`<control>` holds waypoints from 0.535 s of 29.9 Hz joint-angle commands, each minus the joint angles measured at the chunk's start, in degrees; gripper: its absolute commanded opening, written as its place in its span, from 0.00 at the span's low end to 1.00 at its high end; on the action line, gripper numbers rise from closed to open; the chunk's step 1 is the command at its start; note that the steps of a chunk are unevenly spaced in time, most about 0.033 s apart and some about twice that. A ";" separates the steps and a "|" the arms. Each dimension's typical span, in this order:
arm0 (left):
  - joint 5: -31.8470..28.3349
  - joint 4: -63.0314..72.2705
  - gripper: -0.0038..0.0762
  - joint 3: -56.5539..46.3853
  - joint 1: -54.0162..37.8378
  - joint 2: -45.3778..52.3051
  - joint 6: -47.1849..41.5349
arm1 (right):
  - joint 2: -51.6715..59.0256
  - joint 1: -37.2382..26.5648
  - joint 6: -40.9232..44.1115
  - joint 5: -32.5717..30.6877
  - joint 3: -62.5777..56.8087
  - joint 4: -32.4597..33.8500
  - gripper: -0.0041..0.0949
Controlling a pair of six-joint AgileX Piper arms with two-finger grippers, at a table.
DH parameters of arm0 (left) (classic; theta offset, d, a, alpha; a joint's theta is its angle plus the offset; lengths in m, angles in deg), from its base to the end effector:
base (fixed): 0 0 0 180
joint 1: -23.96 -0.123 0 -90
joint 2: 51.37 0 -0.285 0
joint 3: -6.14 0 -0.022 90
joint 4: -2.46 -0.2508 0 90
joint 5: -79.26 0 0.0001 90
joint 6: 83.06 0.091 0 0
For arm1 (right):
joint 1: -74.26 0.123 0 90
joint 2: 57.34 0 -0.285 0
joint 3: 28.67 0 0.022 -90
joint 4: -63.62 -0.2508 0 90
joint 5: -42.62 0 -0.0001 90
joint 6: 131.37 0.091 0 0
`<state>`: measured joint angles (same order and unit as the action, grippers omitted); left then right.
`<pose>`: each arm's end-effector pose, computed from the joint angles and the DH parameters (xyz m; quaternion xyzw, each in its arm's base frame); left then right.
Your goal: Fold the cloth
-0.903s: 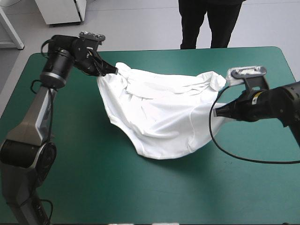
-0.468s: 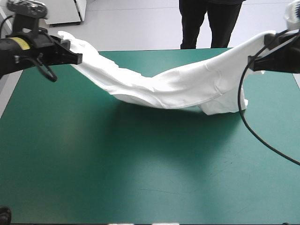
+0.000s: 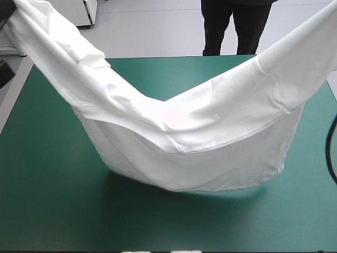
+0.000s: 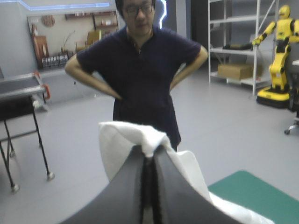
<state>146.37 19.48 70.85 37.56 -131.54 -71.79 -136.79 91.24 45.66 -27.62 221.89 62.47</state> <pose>0.0756 -0.0435 0.6641 0.2035 0.6234 -0.1483 0.7403 0.0513 0.0175 0.6714 -0.1154 0.6264 0.1026 0.7641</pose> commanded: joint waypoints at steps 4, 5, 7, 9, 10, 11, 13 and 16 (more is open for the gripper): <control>-5.96 3.38 0.02 6.58 -0.02 0.64 0.10 | 0.29 0.01 0.32 5.88 5.70 -3.97 0.03; -5.64 3.38 0.02 6.58 -0.02 0.64 0.10 | 0.29 0.01 0.93 5.88 5.70 -4.08 0.03; -4.25 3.38 0.02 6.58 -0.02 0.51 0.10 | 0.19 0.01 1.14 4.80 5.29 -3.82 0.03; -2.83 2.99 0.02 6.24 -0.02 -0.25 0.10 | -0.35 0.01 1.36 2.98 4.14 -3.40 0.03; -2.34 2.16 0.02 6.02 -0.02 -0.81 0.10 | -0.48 0.01 1.53 2.08 3.59 -3.00 0.03; -1.74 1.57 0.02 5.81 -0.02 -1.33 0.10 | -1.10 0.01 1.96 1.05 2.58 -2.61 0.03; -0.46 1.56 0.02 5.11 -0.02 -3.04 0.25 | -1.87 0.01 2.97 -0.62 -0.18 -1.84 0.03; 0.12 -0.51 0.02 3.16 -0.02 -6.39 0.90 | -3.43 0.01 2.97 -1.07 -5.00 -0.66 0.03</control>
<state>150.21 20.63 75.32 37.56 -135.00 -71.32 -138.54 91.24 48.63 -28.97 220.36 59.88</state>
